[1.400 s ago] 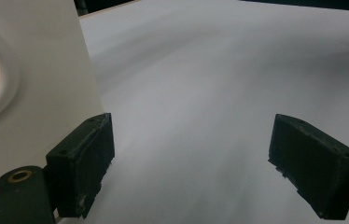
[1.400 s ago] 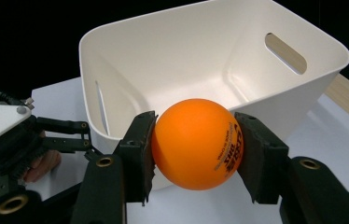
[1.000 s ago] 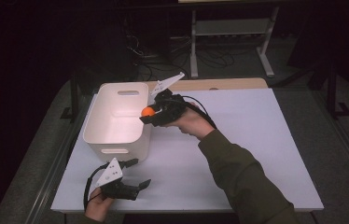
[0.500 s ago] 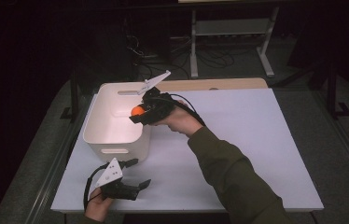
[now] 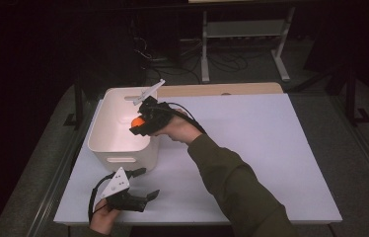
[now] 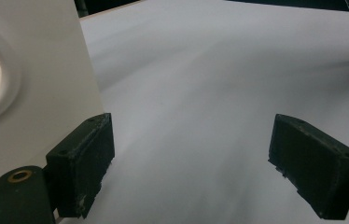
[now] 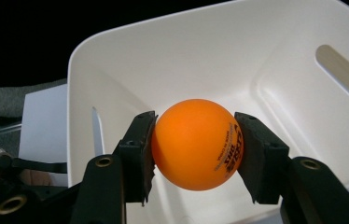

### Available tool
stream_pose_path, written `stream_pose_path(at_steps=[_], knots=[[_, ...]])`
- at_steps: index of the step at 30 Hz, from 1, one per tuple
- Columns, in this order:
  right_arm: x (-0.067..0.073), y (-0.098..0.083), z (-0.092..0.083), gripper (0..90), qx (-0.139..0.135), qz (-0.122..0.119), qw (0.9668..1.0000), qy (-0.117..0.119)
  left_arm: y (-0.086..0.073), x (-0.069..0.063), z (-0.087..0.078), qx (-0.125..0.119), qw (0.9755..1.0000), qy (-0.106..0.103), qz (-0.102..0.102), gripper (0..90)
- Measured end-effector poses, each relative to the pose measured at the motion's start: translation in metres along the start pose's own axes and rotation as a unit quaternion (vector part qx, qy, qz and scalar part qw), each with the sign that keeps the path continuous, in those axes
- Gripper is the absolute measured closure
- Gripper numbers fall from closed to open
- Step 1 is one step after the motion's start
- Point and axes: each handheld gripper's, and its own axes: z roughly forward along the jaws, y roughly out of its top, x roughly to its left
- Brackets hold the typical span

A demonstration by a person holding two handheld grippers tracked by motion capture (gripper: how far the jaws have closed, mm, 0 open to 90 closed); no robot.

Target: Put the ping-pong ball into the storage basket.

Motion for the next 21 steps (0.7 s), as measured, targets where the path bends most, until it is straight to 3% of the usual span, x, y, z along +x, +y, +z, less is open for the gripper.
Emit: stream_pose_path(at_steps=[11,21], knots=[[0.004,0.000,0.017,48.1,0.036,-0.014,0.9993,0.003,0.000,0.000,0.000,0.000,1.0000,0.001,0.001,14.2],[0.004,0.003,0.009,38.8,0.021,-0.011,0.9997,0.000,0.000,0.000,0.000,-0.001,1.0000,0.002,-0.004,14.1]])
